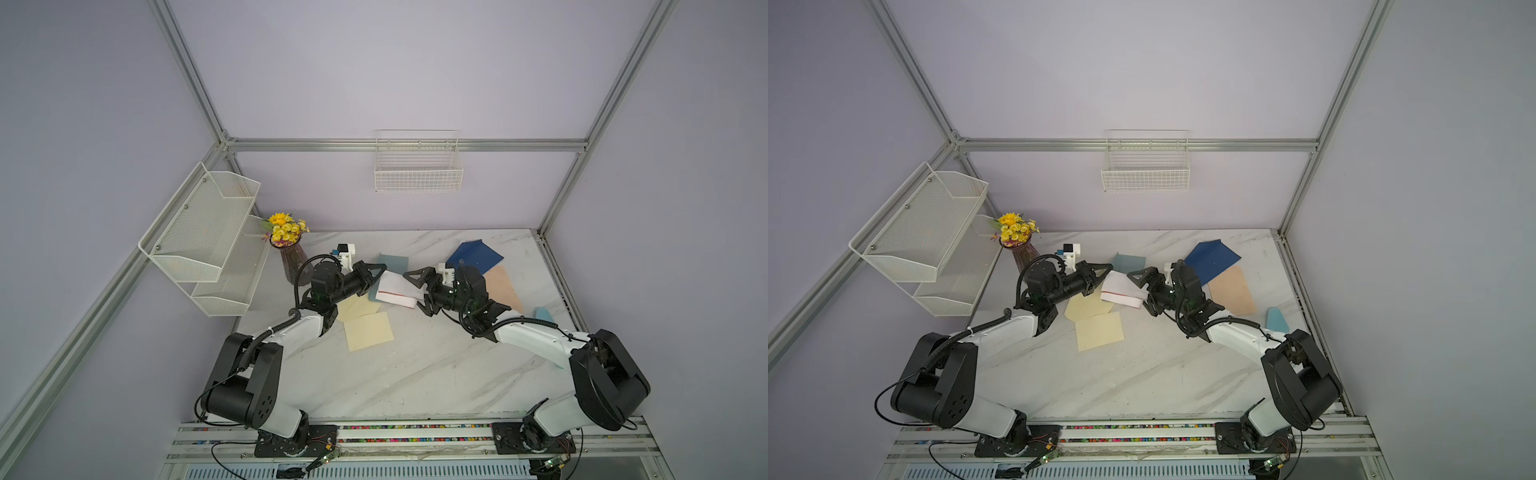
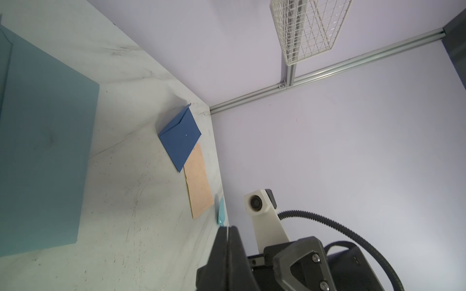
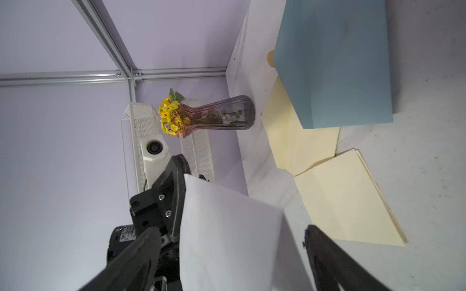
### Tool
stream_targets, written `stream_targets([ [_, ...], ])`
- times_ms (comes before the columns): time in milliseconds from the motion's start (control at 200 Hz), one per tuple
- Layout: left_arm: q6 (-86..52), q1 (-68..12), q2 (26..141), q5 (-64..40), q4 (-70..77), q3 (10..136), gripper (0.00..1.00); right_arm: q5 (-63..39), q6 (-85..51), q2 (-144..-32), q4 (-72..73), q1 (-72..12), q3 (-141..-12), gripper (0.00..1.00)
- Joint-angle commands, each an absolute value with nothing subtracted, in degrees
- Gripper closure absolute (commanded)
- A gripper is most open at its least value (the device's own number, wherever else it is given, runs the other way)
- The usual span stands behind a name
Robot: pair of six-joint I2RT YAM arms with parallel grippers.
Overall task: Fold the letter paper in half and place it into the envelope
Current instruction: Fold the letter paper at the center of the board.
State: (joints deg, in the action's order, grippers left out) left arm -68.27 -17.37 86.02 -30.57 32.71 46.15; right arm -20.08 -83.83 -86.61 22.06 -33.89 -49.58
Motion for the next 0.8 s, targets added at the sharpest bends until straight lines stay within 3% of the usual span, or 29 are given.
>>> stream_targets([
  [0,-67.2,-19.8,83.9,-17.9,27.6,48.6,1.0,-13.0,-92.3,-88.0,30.1,-36.0,-49.3,0.06],
  [275,-68.2,-22.1,83.5,-7.1,25.2,50.6,1.0,-6.0,-98.0,-87.4,29.5,-38.0,-50.1,0.04],
  [530,-70.0,-23.1,84.4,-6.3,27.7,50.1,1.0,-2.9,-99.6,-86.7,31.5,-38.1,-48.6,0.04],
  [795,-69.4,-26.5,83.9,-2.6,29.6,48.4,1.0,1.1,-101.2,-85.9,30.0,-38.7,-49.2,0.23],
])
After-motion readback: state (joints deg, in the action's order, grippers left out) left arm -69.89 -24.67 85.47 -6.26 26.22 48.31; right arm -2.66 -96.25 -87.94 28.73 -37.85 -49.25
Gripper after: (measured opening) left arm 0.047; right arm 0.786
